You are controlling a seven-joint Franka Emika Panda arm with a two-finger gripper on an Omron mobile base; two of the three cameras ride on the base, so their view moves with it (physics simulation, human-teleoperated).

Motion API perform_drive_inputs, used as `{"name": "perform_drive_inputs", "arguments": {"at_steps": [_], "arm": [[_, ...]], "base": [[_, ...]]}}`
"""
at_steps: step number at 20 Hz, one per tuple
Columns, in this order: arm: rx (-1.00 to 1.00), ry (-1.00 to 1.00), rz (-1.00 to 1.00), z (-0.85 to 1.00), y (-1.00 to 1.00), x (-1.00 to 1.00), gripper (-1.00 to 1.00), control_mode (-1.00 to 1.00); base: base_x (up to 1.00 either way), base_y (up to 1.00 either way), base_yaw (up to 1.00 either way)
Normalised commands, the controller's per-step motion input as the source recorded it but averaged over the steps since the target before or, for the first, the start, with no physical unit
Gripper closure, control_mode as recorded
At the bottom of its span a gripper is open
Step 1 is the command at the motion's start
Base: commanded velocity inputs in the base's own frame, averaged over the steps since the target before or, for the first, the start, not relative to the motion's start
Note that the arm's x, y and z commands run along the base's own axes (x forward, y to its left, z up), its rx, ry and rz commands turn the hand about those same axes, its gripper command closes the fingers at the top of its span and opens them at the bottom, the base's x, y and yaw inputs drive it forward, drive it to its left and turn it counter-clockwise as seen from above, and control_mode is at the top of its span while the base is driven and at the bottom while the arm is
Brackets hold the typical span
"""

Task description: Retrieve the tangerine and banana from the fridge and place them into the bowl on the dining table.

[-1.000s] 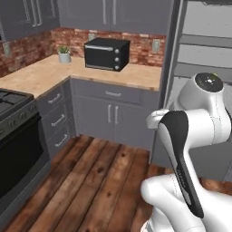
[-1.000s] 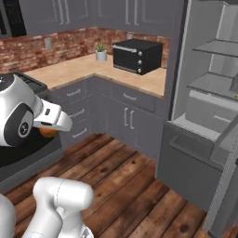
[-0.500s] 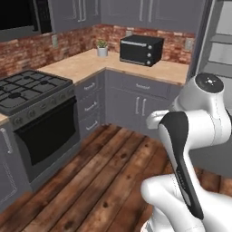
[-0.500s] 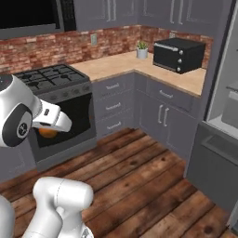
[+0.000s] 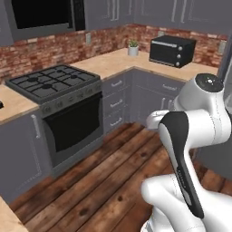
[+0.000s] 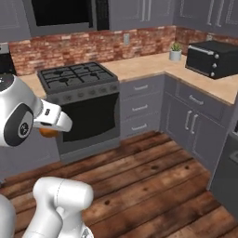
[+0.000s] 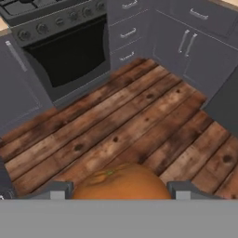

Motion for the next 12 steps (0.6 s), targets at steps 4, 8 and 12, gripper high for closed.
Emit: {"name": "perform_drive_inputs", "arguments": {"at_steps": [4, 8, 12], "arm": [[0.00, 0.00, 0.00, 0.00, 0.00, 0.00, 1.00, 1.00], [0.00, 0.00, 0.00, 0.00, 0.00, 0.00, 1.00, 1.00], [0.00, 0.00, 0.00, 0.00, 0.00, 0.00, 1.00, 1.00]], "base": [[-0.96, 0.00, 0.40], [-0.85, 0.00, 0.40], [-0.52, 0.00, 0.39]]}}
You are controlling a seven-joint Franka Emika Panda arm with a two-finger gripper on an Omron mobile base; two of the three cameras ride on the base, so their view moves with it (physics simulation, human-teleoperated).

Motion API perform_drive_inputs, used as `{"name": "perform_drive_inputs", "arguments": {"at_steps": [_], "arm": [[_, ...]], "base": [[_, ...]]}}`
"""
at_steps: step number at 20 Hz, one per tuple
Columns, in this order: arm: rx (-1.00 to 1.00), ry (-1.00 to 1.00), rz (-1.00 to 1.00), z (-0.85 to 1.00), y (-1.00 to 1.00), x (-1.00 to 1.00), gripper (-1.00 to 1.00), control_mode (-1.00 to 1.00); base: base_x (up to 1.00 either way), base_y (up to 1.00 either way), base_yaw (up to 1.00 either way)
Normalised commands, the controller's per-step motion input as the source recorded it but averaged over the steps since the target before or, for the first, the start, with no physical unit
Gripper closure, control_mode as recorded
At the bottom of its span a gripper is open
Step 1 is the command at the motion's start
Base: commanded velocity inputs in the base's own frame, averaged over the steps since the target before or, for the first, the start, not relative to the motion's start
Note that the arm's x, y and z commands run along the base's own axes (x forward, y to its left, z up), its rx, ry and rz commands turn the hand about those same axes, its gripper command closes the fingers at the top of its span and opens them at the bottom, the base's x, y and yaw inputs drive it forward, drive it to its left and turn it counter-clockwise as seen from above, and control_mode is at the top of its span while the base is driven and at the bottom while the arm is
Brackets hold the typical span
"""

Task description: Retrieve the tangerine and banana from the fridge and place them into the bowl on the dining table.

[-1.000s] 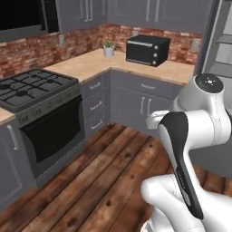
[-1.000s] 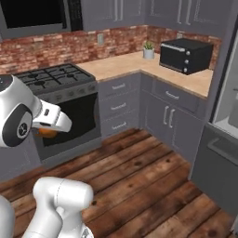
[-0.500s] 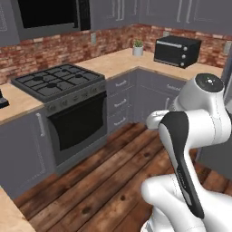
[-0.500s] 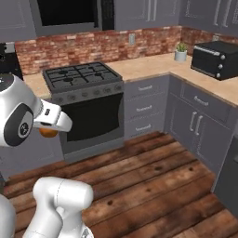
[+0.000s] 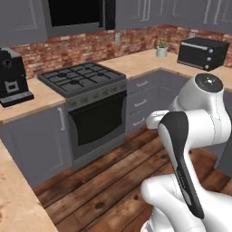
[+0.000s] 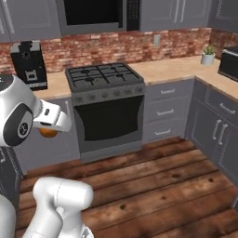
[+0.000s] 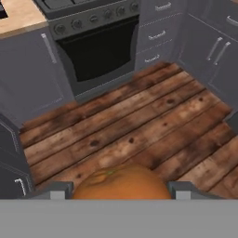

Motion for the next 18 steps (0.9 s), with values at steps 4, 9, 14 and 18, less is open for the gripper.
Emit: {"name": "perform_drive_inputs", "arguments": {"at_steps": [4, 9, 14, 18], "arm": [[0.00, 0.00, 0.00, 0.00, 0.00, 0.00, 1.00, 1.00], [0.00, 0.00, 0.00, 0.00, 0.00, 0.00, 1.00, 1.00], [0.00, 0.00, 0.00, 0.00, 0.00, 0.00, 1.00, 1.00], [0.00, 0.00, 0.00, 0.00, 0.00, 0.00, 1.00, 1.00]], "base": [[-0.05, 0.00, 0.37], [0.01, 0.00, 0.38], [0.05, 0.00, 0.38], [0.00, -0.06, 0.39]]}}
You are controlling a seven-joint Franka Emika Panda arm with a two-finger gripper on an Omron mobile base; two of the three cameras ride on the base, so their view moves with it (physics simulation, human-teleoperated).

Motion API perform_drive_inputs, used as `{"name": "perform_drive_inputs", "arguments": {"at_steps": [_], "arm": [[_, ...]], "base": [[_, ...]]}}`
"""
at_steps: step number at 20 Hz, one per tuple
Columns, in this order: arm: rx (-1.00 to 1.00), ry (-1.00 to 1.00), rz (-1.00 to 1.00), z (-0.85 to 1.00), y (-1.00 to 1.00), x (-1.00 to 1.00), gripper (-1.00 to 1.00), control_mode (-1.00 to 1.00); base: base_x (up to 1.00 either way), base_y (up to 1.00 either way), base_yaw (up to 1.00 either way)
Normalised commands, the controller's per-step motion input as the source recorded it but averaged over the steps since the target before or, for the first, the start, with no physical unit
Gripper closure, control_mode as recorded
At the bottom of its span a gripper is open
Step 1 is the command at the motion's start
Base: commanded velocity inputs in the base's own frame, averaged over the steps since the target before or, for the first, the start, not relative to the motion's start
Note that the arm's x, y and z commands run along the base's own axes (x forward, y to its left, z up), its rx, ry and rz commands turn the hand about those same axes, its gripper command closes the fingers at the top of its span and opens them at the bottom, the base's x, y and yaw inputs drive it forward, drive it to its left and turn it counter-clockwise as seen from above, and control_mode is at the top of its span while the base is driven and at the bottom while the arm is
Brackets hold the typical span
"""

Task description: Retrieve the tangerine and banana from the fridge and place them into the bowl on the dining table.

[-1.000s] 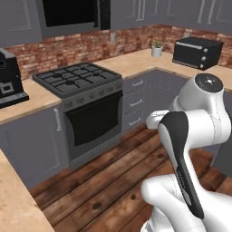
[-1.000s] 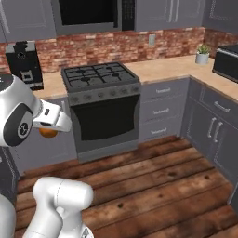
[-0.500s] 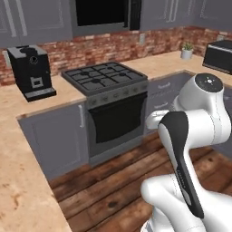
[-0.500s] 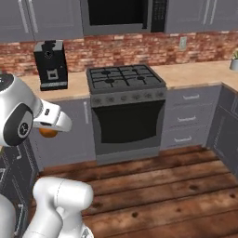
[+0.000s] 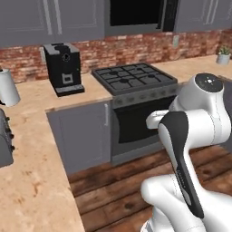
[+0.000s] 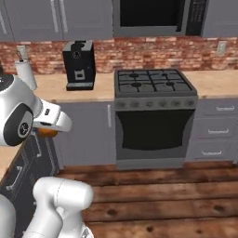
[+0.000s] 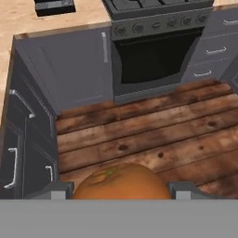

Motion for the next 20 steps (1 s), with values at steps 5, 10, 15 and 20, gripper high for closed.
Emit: {"name": "perform_drive_inputs", "arguments": {"at_steps": [5, 10, 15, 20], "arm": [[0.00, 0.00, 0.00, 0.00, 0.00, 0.00, 1.00, 1.00], [0.00, 0.00, 0.00, 0.00, 0.00, 0.00, 1.00, 1.00], [0.00, 0.00, 0.00, 0.00, 0.00, 0.00, 1.00, 1.00], [0.00, 0.00, 0.00, 0.00, 0.00, 0.00, 1.00, 1.00]], "base": [[0.00, -0.10, 0.41], [-0.04, -0.32, 0.45], [-0.41, -0.66, 0.45], [-0.91, -0.77, 0.42]]}}
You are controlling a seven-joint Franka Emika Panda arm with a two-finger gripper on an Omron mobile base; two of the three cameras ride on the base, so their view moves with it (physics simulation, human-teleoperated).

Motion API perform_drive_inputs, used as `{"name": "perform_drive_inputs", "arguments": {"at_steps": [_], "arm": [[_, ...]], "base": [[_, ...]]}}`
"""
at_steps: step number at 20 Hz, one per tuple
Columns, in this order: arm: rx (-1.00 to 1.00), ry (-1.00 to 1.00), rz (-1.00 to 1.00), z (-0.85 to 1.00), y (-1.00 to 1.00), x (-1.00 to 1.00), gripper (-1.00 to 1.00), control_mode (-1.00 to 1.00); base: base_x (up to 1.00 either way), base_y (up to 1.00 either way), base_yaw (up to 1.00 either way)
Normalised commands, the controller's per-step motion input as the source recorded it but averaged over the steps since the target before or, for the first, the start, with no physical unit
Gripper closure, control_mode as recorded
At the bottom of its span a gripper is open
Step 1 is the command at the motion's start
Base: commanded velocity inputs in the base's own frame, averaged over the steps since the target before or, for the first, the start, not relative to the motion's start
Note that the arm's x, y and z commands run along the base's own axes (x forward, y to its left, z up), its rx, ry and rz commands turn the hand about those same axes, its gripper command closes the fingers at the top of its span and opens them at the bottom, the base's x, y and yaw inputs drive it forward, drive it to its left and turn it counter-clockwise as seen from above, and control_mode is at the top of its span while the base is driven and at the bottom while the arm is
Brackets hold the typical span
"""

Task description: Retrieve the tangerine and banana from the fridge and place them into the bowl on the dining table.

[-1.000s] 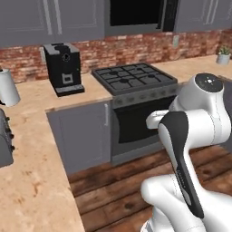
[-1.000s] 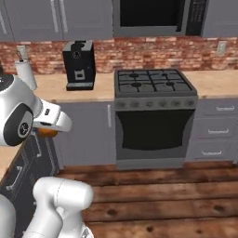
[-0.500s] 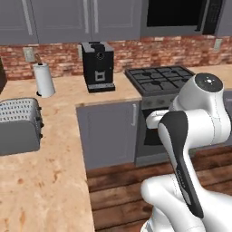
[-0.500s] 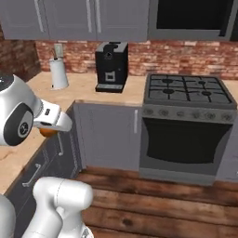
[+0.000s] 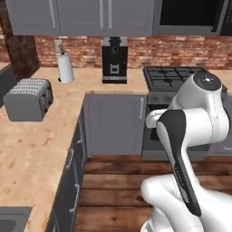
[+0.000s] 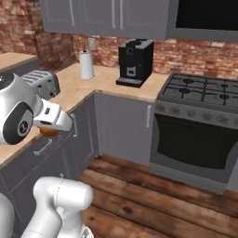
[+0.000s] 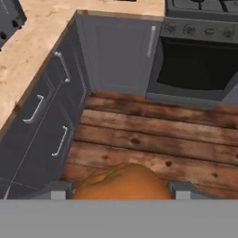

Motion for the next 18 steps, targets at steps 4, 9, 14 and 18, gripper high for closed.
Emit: {"name": "perform_drive_inputs", "arguments": {"at_steps": [4, 9, 14, 18], "arm": [[0.00, 0.00, 0.00, 0.00, 0.00, 0.00, 1.00, 1.00], [0.00, 0.00, 0.00, 0.00, 0.00, 0.00, 1.00, 1.00], [0.00, 0.00, 0.00, 0.00, 0.00, 0.00, 1.00, 1.00], [0.00, 0.00, 0.00, 0.00, 0.00, 0.00, 1.00, 1.00]], "base": [[-0.97, -0.53, 0.35], [-1.00, -0.27, 0.25], [-0.91, 0.06, 0.17], [-0.90, 0.26, 0.11]]}}
